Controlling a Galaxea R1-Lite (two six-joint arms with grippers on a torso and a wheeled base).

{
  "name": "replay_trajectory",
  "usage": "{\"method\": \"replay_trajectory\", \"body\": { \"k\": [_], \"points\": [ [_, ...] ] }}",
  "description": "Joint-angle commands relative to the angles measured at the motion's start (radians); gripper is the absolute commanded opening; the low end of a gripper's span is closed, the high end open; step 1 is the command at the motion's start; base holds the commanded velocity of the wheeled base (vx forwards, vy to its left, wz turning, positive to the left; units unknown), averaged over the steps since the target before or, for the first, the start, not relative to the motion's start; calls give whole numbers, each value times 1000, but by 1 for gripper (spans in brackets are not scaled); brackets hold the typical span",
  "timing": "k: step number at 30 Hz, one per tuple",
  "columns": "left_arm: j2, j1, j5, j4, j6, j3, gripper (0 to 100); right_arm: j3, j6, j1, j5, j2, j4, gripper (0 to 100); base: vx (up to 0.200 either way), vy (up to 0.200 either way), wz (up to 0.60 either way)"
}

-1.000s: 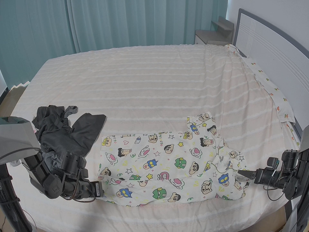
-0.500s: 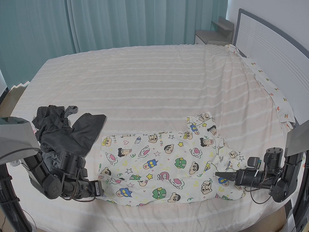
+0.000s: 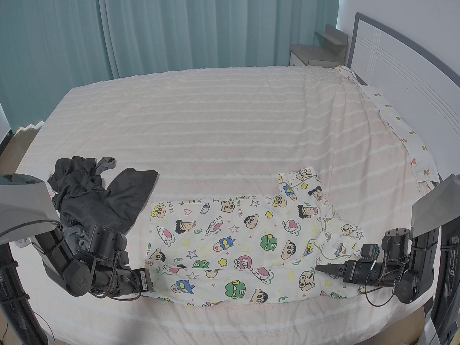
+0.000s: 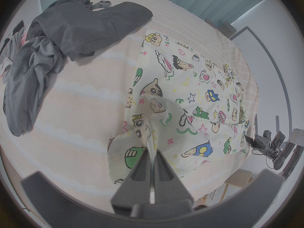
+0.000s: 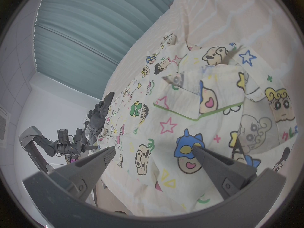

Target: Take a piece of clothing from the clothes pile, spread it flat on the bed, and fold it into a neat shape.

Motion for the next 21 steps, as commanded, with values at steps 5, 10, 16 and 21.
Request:
{"method": "replay_trajectory", "body": {
  "k": [5, 10, 16, 21],
  "points": [
    [-2, 27, 13, 1, -1, 9, 0, -5, -1, -4, -39, 55, -13, 100, 0, 0, 0],
    [-5, 27, 13, 0, -1, 23, 0, -23, 1, -4, -40, 67, -13, 100, 0, 0, 0],
    [-15, 27, 1, -3, -1, 42, 0, -39, -2, -4, -48, 79, -13, 100, 0, 0, 0],
    [-7, 25, -3, -6, -1, 46, 0, -42, -4, -4, -62, 81, -13, 100, 0, 0, 0]
  ]
}}
